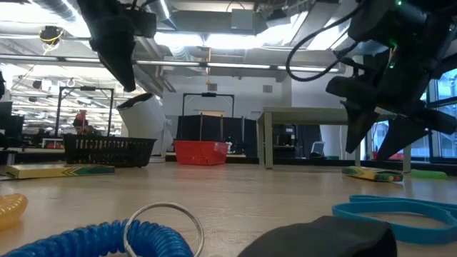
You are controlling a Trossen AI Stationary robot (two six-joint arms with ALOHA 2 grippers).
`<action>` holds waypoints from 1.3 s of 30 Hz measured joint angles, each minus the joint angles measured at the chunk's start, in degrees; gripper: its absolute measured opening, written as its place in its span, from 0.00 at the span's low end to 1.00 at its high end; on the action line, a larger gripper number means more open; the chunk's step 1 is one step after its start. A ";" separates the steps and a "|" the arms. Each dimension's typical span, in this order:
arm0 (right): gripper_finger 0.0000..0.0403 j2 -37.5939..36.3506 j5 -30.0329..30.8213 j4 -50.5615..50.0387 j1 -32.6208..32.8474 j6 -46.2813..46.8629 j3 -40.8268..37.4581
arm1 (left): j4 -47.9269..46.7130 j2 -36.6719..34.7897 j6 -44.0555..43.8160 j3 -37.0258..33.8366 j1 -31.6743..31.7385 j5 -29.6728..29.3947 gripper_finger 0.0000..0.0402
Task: Pick & Place Office Desk Supplies
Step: Put the crayons box into the green bin
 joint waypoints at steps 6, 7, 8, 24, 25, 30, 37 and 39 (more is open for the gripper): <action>0.67 3.81 0.27 2.75 -0.02 -0.48 -0.36 | 0.24 0.02 -0.02 0.28 -1.68 -0.04 0.31; 0.67 4.82 0.27 3.04 -0.02 -0.52 -0.36 | 0.26 0.02 -0.04 0.28 -1.85 -0.03 0.31; 0.67 5.87 0.25 2.89 -0.02 -0.57 -0.36 | 0.27 0.02 -0.04 0.28 -2.04 -0.02 0.31; 0.47 9.71 2.77 2.50 0.04 -4.29 -0.12 | 0.46 0.02 -1.51 0.28 -2.91 0.22 0.29; 0.44 9.73 2.95 2.52 0.04 -4.93 -0.14 | 0.44 0.02 -1.51 0.28 -2.91 0.22 0.29; 0.31 9.60 3.36 2.73 0.00 -7.96 -0.19 | 0.46 0.02 -1.51 0.28 -2.91 0.29 0.29; 0.26 4.58 0.04 2.75 -0.04 -12.57 -0.40 | 0.53 0.02 -0.30 0.28 -2.91 0.48 0.30; 0.26 2.36 -0.21 2.77 -0.04 -13.94 -0.40 | 1.07 0.02 2.30 0.28 -2.91 1.20 0.29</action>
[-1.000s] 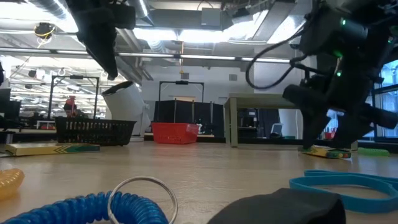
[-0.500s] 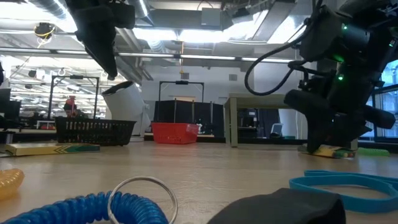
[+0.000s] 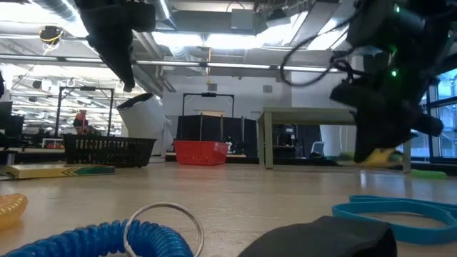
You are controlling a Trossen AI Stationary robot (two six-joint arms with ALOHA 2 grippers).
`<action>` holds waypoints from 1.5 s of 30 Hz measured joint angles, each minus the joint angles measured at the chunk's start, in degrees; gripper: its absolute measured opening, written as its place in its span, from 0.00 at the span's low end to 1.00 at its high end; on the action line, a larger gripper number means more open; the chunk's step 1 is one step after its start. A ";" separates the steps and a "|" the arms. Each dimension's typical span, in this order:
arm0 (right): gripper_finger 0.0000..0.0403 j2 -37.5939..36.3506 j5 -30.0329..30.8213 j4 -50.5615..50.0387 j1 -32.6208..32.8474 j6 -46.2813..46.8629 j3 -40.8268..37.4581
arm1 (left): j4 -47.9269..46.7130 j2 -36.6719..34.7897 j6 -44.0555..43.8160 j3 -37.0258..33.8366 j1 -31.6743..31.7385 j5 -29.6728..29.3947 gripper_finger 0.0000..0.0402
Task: Pick & Place Office Desk Supplies
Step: Put the crayons box into the green bin
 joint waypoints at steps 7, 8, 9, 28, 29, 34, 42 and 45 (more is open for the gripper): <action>0.26 -6.87 -3.65 6.60 0.00 -5.65 0.04 | 10.81 0.68 13.03 0.00 -1.57 0.72 0.31; 0.26 -7.37 -4.52 8.68 -0.04 -6.37 0.04 | 12.63 1.08 15.41 0.00 -2.20 0.72 0.32; 0.26 -7.73 -5.79 10.95 -0.07 -7.09 0.08 | 14.62 1.67 17.74 0.00 -2.87 0.72 0.33; 0.26 -7.60 -26.02 39.84 -2.92 -12.48 0.20 | 62.56 20.57 57.67 0.00 -9.68 0.24 0.54; 0.26 -7.60 -26.04 40.61 -3.07 -12.67 0.20 | 65.53 21.53 58.21 0.00 -9.62 0.67 0.54; 0.26 -7.60 -26.22 42.79 -3.39 -14.07 0.20 | 74.07 25.86 62.73 0.00 -9.62 1.20 0.54; 0.26 -7.58 -27.97 44.59 -3.56 -16.28 0.20 | 78.79 28.79 64.01 0.00 -9.46 2.96 0.54; 0.26 -7.58 -29.00 45.97 -3.76 -16.94 0.20 | 79.03 28.79 63.63 0.00 -9.18 5.19 0.54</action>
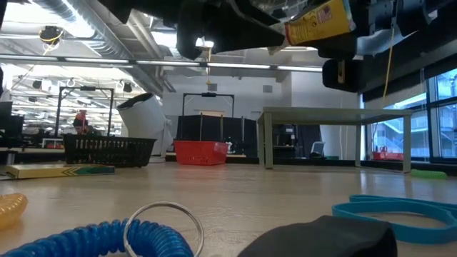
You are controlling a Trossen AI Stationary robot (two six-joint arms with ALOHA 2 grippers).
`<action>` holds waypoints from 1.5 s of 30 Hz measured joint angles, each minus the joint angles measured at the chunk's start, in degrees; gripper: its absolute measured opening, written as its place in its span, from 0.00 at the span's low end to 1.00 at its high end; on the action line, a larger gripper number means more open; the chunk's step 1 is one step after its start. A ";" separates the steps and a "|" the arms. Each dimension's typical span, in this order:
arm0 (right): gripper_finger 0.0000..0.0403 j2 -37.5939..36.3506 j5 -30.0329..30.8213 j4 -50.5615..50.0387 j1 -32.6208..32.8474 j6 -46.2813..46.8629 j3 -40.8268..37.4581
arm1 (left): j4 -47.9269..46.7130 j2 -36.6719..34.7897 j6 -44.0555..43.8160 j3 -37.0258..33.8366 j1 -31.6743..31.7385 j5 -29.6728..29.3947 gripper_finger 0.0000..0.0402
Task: Pick & Place Office Desk Supplies
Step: Put the crayons box into the green bin
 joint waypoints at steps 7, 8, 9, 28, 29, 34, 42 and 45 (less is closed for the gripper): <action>0.26 0.00 -0.35 0.03 -0.40 -2.68 0.00 | 0.24 -0.02 -2.12 0.00 0.03 0.03 0.43; 0.26 0.01 -0.37 0.01 -0.51 -2.82 0.00 | 0.21 -0.05 -2.51 0.00 0.04 0.00 0.40; 0.26 0.02 -0.39 0.01 -0.61 -2.85 0.00 | 0.18 -0.07 -2.77 0.00 0.07 -0.03 0.37; 0.41 0.02 -1.40 0.51 -1.03 -7.59 -0.02 | -0.16 -0.11 -2.98 0.00 0.00 1.37 0.19; 0.44 0.02 -1.38 0.53 -1.03 -7.86 -0.02 | -0.16 -0.11 -2.98 0.00 0.02 1.37 0.18; 0.59 0.00 -0.97 0.93 -1.24 -10.32 0.04 | -0.30 -0.07 -3.17 0.00 -0.04 1.18 0.17; 0.69 -2.23 -5.42 0.07 -4.62 -15.66 0.04 | -3.73 -1.90 -8.42 -0.02 -0.48 -0.42 0.17; 0.69 -3.65 -7.13 -1.18 -6.11 -17.49 0.04 | -10.45 -4.48 -14.95 0.02 -0.97 -3.17 0.17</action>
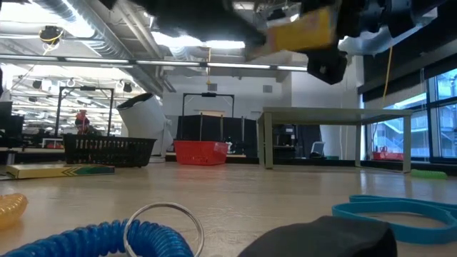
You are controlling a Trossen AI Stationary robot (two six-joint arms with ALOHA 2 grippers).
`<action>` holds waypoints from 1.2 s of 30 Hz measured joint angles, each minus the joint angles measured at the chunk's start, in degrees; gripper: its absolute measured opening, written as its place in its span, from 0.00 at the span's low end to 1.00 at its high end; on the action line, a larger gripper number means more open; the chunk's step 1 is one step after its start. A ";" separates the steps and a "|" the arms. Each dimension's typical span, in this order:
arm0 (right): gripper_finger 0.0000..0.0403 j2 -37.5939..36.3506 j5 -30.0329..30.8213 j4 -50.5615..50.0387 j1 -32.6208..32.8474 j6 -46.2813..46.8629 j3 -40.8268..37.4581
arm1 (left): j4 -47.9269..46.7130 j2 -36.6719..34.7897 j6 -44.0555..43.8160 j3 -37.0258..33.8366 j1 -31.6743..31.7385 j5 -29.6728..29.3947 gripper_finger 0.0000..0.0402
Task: Pick & Place Office Desk Supplies
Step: Put the crayons box into the green bin
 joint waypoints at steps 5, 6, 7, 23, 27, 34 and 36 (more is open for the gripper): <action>0.67 -1.69 -0.33 -3.29 -1.34 -4.06 0.02 | -17.92 -8.03 -16.41 -0.09 -2.54 -5.42 0.17; 0.67 -1.69 -0.31 -3.72 -1.50 -4.83 0.04 | -21.76 -9.98 -21.07 -0.06 -3.27 -5.35 0.17; 0.67 -1.65 -0.31 -4.24 -1.62 -5.42 0.02 | -25.71 -11.98 -26.09 -0.04 -4.14 -5.33 0.17; 0.66 -0.89 6.10 -3.97 -1.63 -10.59 -0.02 | -75.58 -32.17 -104.11 -0.02 -24.24 9.47 0.17; 0.66 -0.89 6.19 -4.00 -1.63 -9.66 -0.02 | -86.01 -31.45 -116.46 -0.02 -28.69 14.17 0.17; 0.66 -0.89 6.55 -3.98 -1.63 -9.53 -0.02 | -91.34 -28.30 -123.63 -0.02 -32.32 18.71 0.17; 0.66 -0.89 7.49 -4.00 -1.63 -9.55 -0.02 | -91.20 -27.22 -123.84 -0.02 -32.58 19.27 0.17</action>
